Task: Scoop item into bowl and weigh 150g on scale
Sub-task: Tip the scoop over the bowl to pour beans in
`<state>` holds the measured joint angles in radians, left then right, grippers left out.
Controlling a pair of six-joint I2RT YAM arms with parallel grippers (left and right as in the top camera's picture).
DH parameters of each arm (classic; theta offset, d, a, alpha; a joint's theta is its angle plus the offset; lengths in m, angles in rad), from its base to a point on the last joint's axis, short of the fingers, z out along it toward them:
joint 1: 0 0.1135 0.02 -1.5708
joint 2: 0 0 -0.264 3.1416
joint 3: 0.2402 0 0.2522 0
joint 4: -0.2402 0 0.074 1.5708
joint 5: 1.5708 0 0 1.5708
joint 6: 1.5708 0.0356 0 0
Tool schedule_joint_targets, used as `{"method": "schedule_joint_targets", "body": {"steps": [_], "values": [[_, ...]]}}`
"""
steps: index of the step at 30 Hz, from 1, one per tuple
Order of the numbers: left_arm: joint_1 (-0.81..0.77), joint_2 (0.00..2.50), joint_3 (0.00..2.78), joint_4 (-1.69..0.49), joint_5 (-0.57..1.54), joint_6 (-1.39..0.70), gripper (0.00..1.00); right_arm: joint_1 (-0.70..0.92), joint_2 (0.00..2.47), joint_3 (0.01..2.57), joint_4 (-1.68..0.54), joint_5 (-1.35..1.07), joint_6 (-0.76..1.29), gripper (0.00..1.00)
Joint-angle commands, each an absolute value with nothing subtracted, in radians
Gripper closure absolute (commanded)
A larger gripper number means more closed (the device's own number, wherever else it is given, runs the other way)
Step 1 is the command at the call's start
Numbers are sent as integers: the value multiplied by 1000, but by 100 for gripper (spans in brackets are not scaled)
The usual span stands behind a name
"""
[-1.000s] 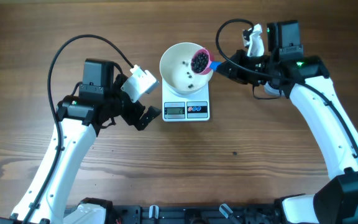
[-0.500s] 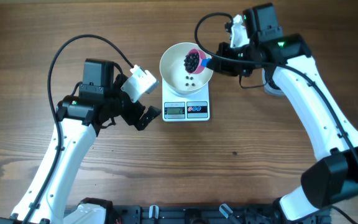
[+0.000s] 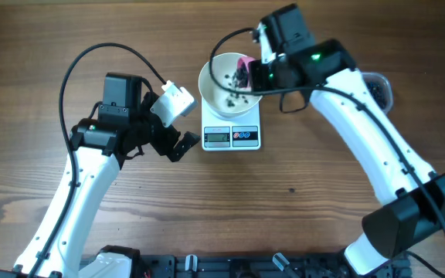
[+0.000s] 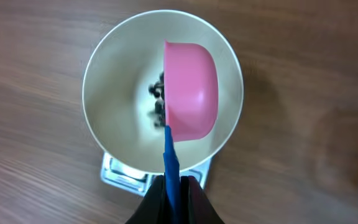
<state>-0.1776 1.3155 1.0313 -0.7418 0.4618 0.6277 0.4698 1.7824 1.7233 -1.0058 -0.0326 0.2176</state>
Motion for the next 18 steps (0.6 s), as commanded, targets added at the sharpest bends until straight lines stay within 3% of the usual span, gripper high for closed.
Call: {"method": "schedule_joint_targets", "body": {"steps": [1,11,18], "values": [[-181,1302,1032,-742,471,647,0,519,1798,1748,-963,67,97,96],[-181,1302,1032,-742,471,648,0,573,1814,1747,-912,168,-159,96],[-181,1302,1032,-742,471,647,0,577,1814,1747,-882,168,-209,95]]}}
